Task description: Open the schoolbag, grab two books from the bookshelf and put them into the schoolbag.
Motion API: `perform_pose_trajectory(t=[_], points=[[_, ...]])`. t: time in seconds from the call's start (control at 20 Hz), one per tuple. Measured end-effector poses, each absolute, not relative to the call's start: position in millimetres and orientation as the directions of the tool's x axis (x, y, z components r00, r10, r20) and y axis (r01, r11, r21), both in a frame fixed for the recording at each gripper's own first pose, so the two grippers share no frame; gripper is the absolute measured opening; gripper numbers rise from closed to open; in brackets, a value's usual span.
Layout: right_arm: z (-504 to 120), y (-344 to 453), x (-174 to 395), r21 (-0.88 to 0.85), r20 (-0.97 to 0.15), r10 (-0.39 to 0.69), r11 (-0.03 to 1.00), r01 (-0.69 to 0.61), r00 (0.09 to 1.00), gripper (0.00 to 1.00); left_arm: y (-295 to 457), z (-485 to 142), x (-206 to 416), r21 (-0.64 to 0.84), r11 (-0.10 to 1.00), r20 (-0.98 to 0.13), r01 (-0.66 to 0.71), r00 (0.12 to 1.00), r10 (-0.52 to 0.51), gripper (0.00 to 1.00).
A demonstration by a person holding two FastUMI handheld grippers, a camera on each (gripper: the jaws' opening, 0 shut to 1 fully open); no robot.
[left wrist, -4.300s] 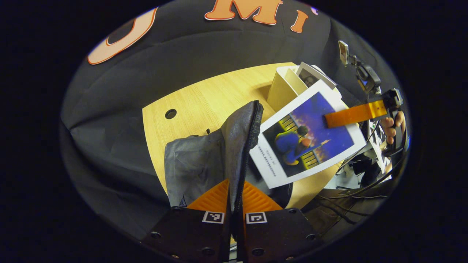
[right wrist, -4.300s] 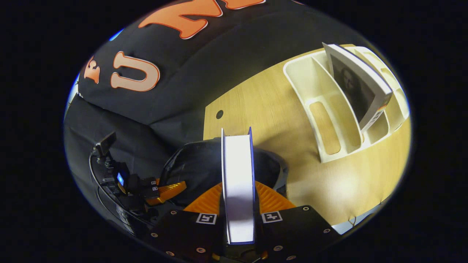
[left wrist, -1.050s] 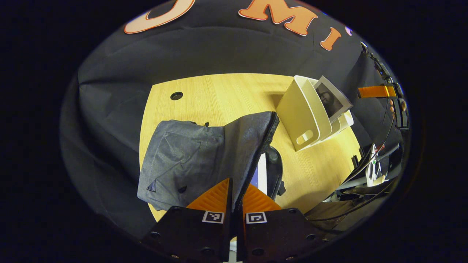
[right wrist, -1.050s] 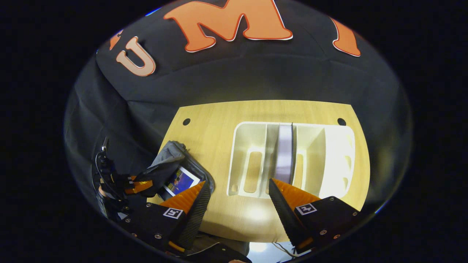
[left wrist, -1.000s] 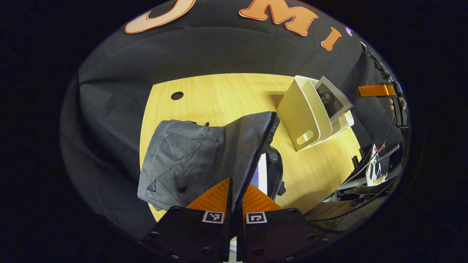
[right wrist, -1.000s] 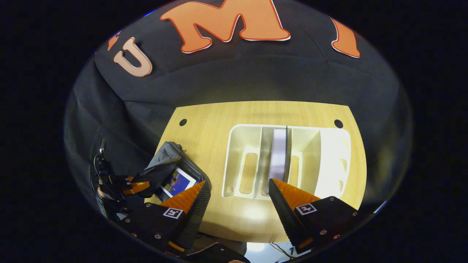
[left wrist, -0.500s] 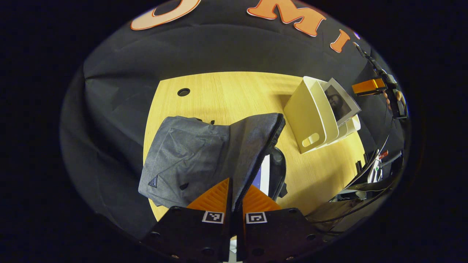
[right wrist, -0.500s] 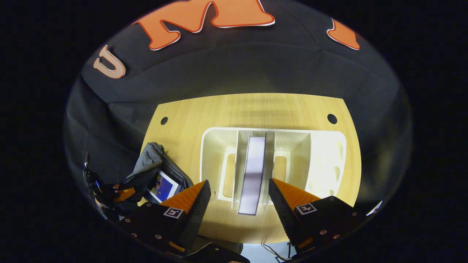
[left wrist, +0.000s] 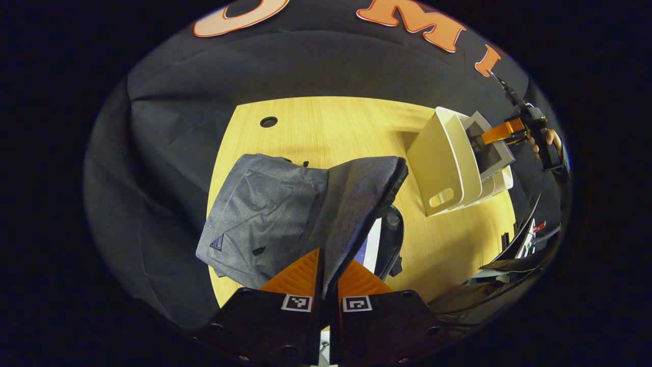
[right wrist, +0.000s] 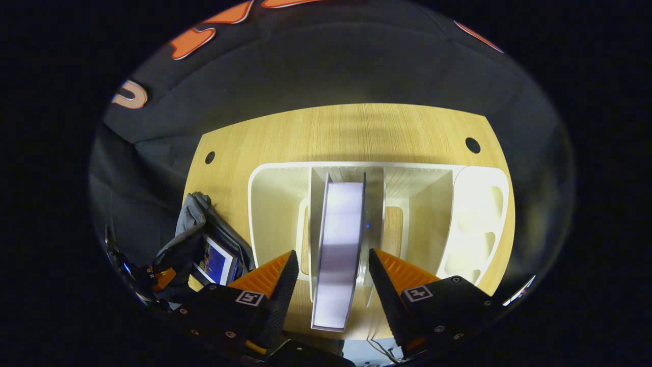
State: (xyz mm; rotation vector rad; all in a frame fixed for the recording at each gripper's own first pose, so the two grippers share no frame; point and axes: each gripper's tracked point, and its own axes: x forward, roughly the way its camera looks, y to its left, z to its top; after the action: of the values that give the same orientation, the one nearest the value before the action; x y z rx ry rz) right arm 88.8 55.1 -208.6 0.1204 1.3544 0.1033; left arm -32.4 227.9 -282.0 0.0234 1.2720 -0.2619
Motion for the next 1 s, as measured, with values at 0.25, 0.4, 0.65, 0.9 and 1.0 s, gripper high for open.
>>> perform_pose_trajectory(t=[0.25,0.4,0.65,0.9,1.0], points=[[-220.1,51.4,90.3,0.143,-0.971,0.137,0.99,0.019,0.194,0.57,226.6,-282.5,-36.0,-0.109,0.977,-0.949,0.181,0.273,-0.156,0.08],[-220.8,40.0,94.8,0.102,-0.974,0.089,0.993,0.054,0.208,0.51,223.6,-281.9,-37.0,-0.11,0.979,-0.95,0.171,0.272,-0.154,0.08],[-213.1,32.7,87.2,0.084,-0.972,0.066,0.994,0.072,0.225,0.36,225.9,-280.4,-35.8,-0.106,0.977,-0.947,0.184,0.282,-0.156,0.08],[-181.1,35.0,76.6,0.1,-0.957,0.067,0.99,0.103,0.283,0.34,227.2,-280.2,-37.6,-0.133,0.968,-0.938,0.211,0.289,-0.192,0.08],[-168.4,36.2,69.3,0.104,-0.95,0.061,0.987,0.126,0.308,0.26,230.6,-279.6,-37.3,-0.141,0.961,-0.934,0.237,0.29,-0.209,0.08]])
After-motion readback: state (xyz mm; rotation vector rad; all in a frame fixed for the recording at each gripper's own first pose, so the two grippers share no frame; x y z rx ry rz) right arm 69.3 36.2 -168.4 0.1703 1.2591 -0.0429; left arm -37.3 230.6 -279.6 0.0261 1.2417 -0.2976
